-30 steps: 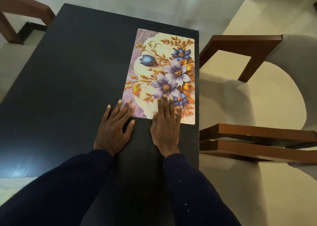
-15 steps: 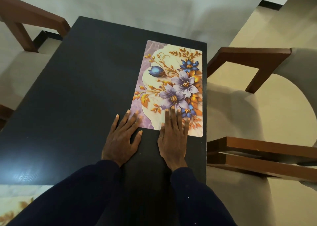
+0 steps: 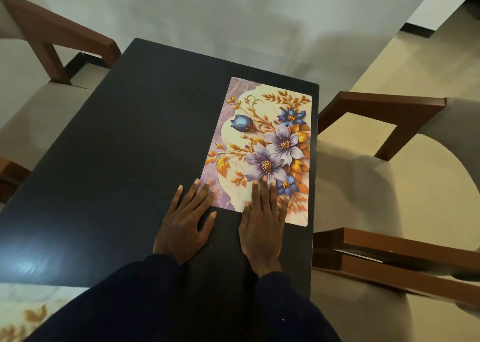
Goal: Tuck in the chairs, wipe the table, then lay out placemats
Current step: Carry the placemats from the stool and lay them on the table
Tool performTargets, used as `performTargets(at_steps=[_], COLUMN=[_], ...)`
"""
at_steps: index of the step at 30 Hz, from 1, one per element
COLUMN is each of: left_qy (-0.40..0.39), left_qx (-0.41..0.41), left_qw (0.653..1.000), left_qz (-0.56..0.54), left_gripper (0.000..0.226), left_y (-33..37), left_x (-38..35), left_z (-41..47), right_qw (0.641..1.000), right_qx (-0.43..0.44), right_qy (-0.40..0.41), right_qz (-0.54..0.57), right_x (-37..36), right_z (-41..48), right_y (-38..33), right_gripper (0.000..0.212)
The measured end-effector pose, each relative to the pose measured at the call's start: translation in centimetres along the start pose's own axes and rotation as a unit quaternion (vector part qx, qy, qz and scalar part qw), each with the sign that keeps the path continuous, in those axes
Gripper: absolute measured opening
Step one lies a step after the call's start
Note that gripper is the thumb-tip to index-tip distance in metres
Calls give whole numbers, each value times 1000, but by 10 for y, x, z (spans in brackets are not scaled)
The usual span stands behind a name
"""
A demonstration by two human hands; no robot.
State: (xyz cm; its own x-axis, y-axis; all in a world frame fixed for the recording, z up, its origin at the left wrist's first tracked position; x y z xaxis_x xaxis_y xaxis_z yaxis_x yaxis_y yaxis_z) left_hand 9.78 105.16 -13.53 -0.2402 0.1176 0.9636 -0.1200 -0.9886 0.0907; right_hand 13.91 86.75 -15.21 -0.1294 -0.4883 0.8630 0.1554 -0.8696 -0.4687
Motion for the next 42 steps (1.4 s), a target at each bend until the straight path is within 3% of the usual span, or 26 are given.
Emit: performTargets(at_steps=[12,19,21,24,33,38,42], left_qy=[22,-3,2,-6,-54,-63,-51], left_qx=[10,32,19,60,138,160,160], left_qw=[1000,999,1000,998,989,985,985], left_qz=[-15,33,23,-21,-19,-30,-43], left_gripper=[65,63,62,60,60,60,67], left_y=[-4,7,9,-15,-153,-194,-205], left_x=[6,15,31,63,142,171,190], left_z=[2,-25,-59,-129,-423,-528,-564], right_qw=[998,998,997,995,988,986,987], right_qx=[55,2,4,12,25,31,29], right_qy=[-1,-59,-71,-99,-140,-152,-155], right_qz=[7,-7,-6,-17,66,65,0], right_x=[8,13,20,27,21,-2,-14], right_z=[-7,-141,-185,-245,-418,-464,-470], right_y=[-19,-45,-57,-75,-185,-253,-275], right_gripper=[60,61,60,58,75,95,100])
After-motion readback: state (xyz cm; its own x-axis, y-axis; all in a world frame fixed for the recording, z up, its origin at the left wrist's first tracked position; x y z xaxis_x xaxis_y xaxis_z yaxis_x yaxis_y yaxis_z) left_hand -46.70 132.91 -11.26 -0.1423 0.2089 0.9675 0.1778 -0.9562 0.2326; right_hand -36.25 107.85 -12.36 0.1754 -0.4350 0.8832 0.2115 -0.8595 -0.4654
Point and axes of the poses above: each hand's wrist, its own z-axis towards the middle knuckle, its own x-axis out of the back of the hand, y = z × x, the point moved 10 cm from there along z, towards the middle knuckle, and after that the axes turned 13 degrees about z, right-handed, at the moved point
